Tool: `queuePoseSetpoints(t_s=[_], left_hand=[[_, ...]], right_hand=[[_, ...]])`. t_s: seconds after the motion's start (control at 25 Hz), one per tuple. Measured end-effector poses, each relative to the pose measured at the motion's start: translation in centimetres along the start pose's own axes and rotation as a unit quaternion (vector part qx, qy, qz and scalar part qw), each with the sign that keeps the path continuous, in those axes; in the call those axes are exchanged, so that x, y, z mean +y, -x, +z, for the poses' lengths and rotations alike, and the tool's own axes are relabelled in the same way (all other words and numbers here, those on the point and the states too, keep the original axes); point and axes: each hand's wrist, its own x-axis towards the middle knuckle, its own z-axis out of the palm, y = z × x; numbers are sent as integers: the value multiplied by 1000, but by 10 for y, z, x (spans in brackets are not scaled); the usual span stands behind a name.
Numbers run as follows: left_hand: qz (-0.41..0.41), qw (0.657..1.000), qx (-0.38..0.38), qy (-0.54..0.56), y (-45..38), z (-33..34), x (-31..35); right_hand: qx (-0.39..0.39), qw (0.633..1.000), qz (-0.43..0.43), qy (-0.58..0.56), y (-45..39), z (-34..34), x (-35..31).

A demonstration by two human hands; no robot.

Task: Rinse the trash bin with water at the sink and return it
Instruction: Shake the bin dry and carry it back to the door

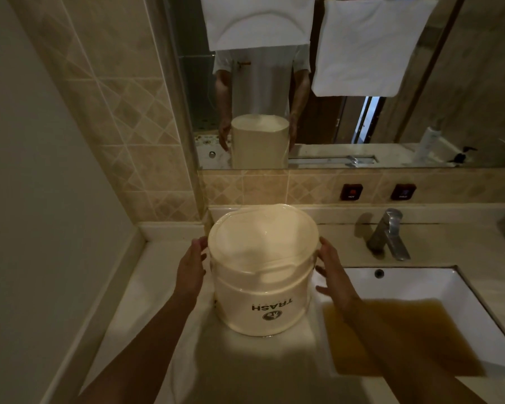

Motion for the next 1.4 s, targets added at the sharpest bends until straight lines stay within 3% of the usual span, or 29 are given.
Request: queuePoseSetpoints(t_s=[0.2, 0.44, 0.72, 1.12, 1.4], left_hand=[[120, 992, 22, -41, 5, -6, 20], [234, 961, 3, -145, 34, -7, 24], [263, 950, -5, -171, 55, -8, 17], [275, 942, 10, -191, 66, -10, 9], [188, 959, -87, -194, 65, 2, 4]], right_hand=[[11, 984, -162, 75, 5, -4, -29], [-4, 945, -263, 193, 16, -8, -32], [-20, 936, -264, 230, 24, -17, -18], [-28, 945, -259, 199, 32, -21, -11], [-114, 939, -231, 226, 18, -21, -12]])
